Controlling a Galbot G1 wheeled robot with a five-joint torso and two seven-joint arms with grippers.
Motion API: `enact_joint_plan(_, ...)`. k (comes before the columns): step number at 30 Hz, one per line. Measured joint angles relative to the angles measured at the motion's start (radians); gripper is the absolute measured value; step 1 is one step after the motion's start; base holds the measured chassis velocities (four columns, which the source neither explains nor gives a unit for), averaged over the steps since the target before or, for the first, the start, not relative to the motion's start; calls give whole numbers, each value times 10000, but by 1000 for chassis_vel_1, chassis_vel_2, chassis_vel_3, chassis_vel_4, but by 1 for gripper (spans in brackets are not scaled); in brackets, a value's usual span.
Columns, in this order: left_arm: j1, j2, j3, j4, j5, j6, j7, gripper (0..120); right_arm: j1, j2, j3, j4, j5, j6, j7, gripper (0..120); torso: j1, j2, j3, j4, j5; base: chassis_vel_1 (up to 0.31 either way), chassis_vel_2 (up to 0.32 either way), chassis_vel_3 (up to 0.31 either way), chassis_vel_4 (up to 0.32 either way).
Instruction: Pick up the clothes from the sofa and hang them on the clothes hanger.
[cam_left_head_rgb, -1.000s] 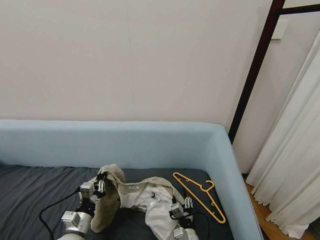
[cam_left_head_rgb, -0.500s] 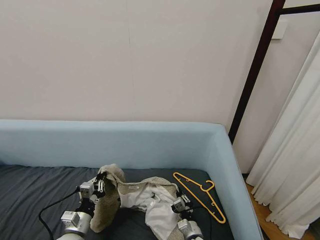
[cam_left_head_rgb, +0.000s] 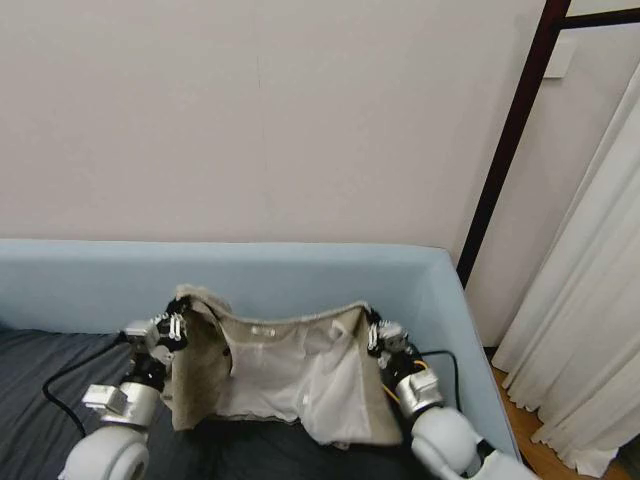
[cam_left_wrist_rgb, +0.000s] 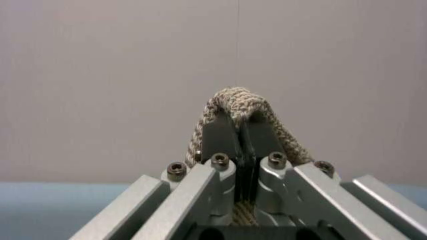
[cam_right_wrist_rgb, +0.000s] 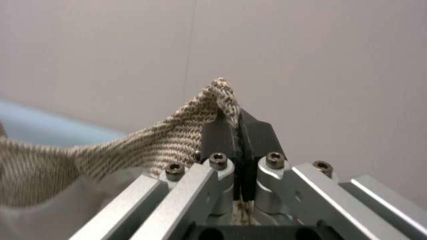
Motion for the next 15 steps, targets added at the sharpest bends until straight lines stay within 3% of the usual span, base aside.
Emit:
enact_joint_plan(8, 139, 505, -708, -436, -628, 50, 387, 0, 229, -685, 733, 1528, 1114, -298, -182, 0, 0, 0, -1, 4, 2, 0, 0, 0, 0)
enact_joint_plan(15, 992, 177, -24, 15, 432, -116, 1115, 0, -1709, -324, 326, 1366, -441, -570, 166, 0, -1, 0, -1, -1, 2, 0, 0, 0, 0)
